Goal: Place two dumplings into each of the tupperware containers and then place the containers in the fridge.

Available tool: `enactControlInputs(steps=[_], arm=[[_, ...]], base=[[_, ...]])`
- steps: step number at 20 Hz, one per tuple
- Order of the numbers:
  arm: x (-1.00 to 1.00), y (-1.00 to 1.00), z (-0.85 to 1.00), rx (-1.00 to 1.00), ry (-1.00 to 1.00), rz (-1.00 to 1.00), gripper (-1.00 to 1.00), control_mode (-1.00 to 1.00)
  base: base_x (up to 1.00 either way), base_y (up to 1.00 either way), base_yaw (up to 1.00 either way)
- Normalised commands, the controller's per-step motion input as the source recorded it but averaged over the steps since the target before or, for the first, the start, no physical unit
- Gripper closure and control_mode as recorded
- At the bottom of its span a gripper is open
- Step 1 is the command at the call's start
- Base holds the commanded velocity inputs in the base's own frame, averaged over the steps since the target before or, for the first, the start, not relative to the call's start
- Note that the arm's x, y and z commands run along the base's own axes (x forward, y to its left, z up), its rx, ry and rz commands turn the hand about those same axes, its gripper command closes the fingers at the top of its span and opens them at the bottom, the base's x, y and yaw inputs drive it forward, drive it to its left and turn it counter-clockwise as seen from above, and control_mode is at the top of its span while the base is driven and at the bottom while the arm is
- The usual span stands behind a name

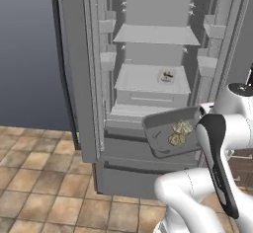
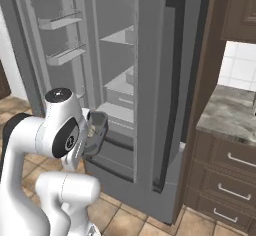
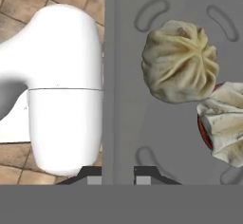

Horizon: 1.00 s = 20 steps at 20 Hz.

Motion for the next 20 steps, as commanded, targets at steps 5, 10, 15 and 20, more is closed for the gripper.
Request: enactControlInputs(steps=[5,10,15,20], arm=[[0.0,0.0,0.0,0.0,0.0,0.0,1.0,1.0],[0.0,0.0,0.0,0.0,0.0,0.0,1.0,1.0],[0.0,0.0,0.0,0.0,0.0,0.0,1.0,1.0],[0.0,0.0,0.0,0.0,0.0,0.0,1.0,1.0]], base=[[0.51,0.22,-0.23],[0.36,0.2,-0.27],[0.34,0.47,-0.23],[0.46,0.2,-0.22]])
